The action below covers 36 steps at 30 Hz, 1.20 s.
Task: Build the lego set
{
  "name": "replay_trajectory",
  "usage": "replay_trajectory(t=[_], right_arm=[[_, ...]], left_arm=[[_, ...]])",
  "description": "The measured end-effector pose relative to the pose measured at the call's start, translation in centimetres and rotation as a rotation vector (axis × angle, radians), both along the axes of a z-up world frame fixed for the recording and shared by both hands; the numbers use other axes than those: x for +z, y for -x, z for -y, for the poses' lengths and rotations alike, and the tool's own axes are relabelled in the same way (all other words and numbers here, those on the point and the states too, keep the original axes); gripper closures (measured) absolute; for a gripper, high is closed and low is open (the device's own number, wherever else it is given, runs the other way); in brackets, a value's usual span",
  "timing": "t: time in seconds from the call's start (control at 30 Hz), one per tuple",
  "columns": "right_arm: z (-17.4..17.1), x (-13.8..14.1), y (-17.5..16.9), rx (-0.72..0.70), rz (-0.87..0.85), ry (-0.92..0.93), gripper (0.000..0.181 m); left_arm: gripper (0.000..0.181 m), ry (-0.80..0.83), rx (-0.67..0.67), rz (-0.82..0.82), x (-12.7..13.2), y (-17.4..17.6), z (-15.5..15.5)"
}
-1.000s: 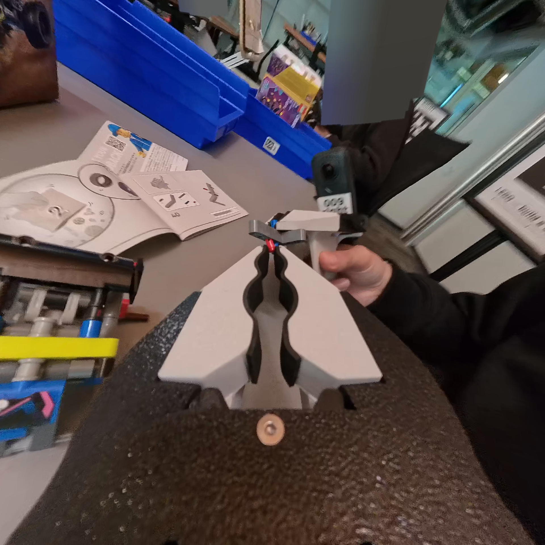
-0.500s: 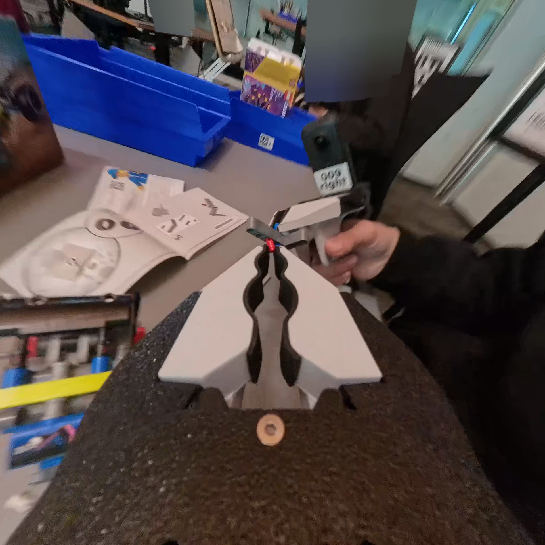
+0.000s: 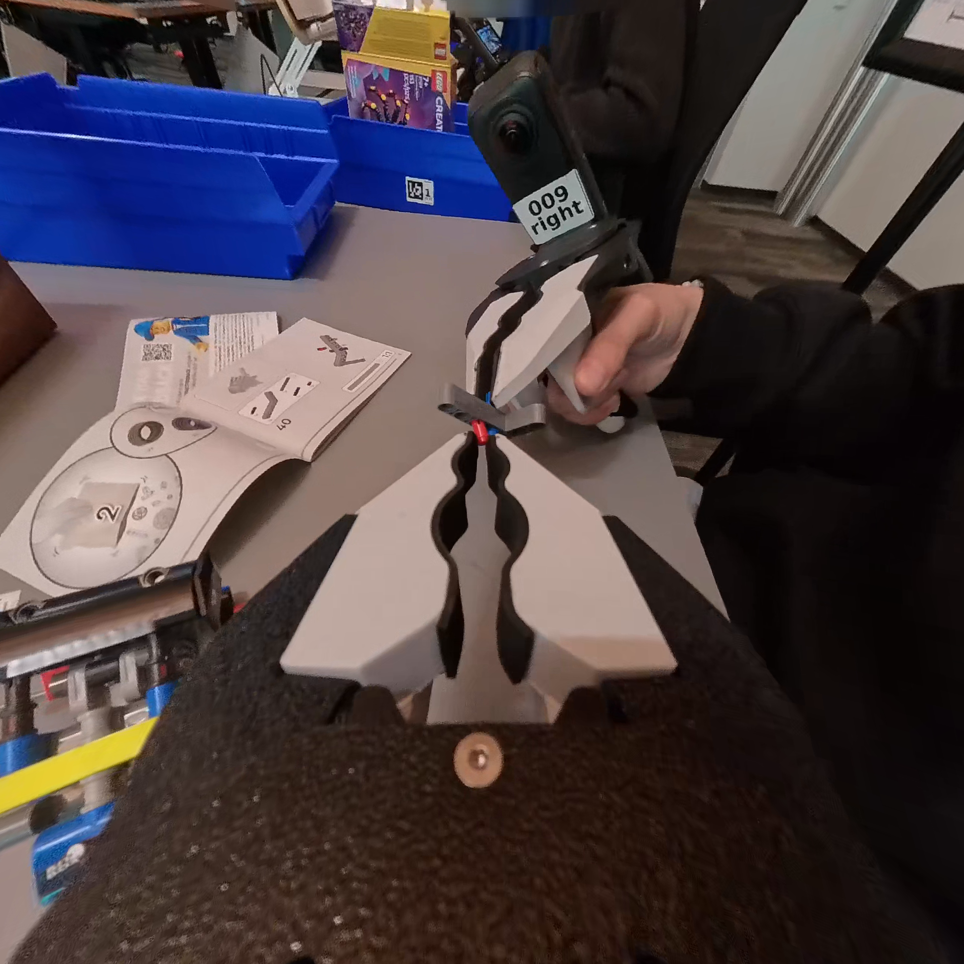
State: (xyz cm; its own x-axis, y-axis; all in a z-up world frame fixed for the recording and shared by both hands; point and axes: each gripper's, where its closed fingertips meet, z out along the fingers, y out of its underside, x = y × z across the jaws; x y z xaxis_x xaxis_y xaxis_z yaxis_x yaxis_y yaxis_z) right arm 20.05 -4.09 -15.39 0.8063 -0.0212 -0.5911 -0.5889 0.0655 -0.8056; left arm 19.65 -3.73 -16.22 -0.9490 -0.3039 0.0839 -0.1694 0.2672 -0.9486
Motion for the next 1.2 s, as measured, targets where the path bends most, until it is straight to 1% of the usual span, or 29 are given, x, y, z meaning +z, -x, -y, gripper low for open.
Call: replay_trajectory(t=[0.03,0.23,0.43,0.6,0.67,0.77,0.87,0.9,0.97,1.0,1.1,1.2], right_arm=[[0.0,0.0,0.0,0.002,-0.002,-0.002,0.178],[-0.4,0.0,0.0,-0.008,0.036,-0.013,0.178],[-0.5,-0.1,0.1,-0.019,0.124,0.023,0.178],[-0.7,0.1,0.3,-0.012,0.14,0.015,0.178],[-0.8,0.0,0.5,-0.002,0.144,0.034,0.178],[-0.9,-0.5,0.2,0.004,0.073,0.06,0.178],[-0.8,-0.7,-0.1,0.01,-0.059,0.018,0.178],[-0.8,-0.9,-0.2,0.008,-0.092,0.003,0.178],[-0.7,-0.9,-0.4,-0.001,-0.106,-0.019,0.178],[-0.7,-0.6,-0.5,-0.008,-0.084,-0.03,0.178],[-0.6,-0.5,-0.7,-0.022,-0.087,-0.042,0.178],[-0.3,0.4,-0.7,-0.018,-0.148,-0.125,0.178]], left_arm=[[0.18,-0.009,-0.003,0.008,0.0,0.0,0.0],[0.18,-0.046,-0.007,0.045,-0.2,0.1,-0.3],[0.18,-0.05,-0.02,0.034,-0.4,0.2,-0.4],[0.18,-0.054,-0.037,0.036,-0.4,0.5,-0.5],[0.18,-0.073,-0.048,0.068,-0.5,0.6,-0.6],[0.18,-0.132,-0.04,0.135,-1.1,0.4,-0.6],[0.18,-0.18,-0.023,0.22,-1.2,0.1,-0.6],[0.18,-0.197,-0.013,0.222,-1.4,0.0,-0.7],[0.18,-0.178,0.007,0.15,-1.4,-0.1,-0.6],[0.18,-0.136,0.015,0.105,-1.2,-0.2,-0.6],[0.181,-0.051,0.027,-0.019,-1.0,-0.3,-0.5],[0.18,0.085,0.013,-0.138,0.0,-0.1,-0.2]])
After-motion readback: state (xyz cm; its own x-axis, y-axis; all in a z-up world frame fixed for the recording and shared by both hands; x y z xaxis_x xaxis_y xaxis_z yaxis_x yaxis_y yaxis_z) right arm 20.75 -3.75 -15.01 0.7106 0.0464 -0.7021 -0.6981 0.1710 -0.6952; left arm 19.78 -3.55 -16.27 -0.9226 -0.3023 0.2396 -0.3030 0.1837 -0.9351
